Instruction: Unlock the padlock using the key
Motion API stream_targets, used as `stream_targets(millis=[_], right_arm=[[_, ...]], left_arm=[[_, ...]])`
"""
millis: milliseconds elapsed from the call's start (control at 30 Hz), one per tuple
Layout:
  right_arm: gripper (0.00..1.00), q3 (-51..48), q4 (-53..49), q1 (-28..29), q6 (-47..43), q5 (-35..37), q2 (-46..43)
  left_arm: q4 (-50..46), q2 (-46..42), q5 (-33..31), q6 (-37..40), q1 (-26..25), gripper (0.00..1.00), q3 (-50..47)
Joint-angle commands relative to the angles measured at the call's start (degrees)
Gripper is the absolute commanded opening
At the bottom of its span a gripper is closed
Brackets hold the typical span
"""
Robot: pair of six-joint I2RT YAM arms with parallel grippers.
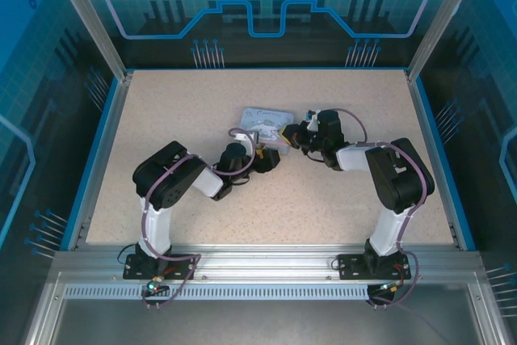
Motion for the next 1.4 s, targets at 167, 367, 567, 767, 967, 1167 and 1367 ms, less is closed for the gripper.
stream_targets(millis=[167, 367, 567, 767, 967, 1167, 1367], right_arm=[[0.00, -0.91, -4.45, -0.37, 0.14, 0.93, 2.54], [0.00, -0.76, -4.86, -0.29, 0.14, 1.06, 2.27], [0.00, -0.67, -4.95, -0.30, 0.14, 0.99, 2.23], [0.00, -0.66, -4.89, -0.28, 0.41, 1.09, 2.10], [0.00, -0.55, -5.25, 0.01, 0.45, 1.26, 1.77], [0.00, -0.77, -5.10, 0.07, 0.58, 1.47, 1.63], [0.00, -0.86, -4.94, 0.07, 0.67, 1.45, 1.78]], left_arm=[[8.97, 3.45, 4.19, -10.92, 0.69, 0.67, -3.77], [13.73, 3.94, 3.23, -14.98, 0.51, 0.62, -5.74], [10.85, 3.75, 2.61, -15.09, 0.10, 0.61, -5.58], [4.25, 3.51, 1.64, -13.46, 0.10, 0.59, -3.23], [-2.52, 2.43, -0.02, -10.74, 0.13, 0.55, -1.01], [-7.57, 2.09, -3.25, -10.67, -0.14, 0.48, 0.51], [-7.60, 2.18, -6.24, -11.33, -1.22, 0.43, 0.66]])
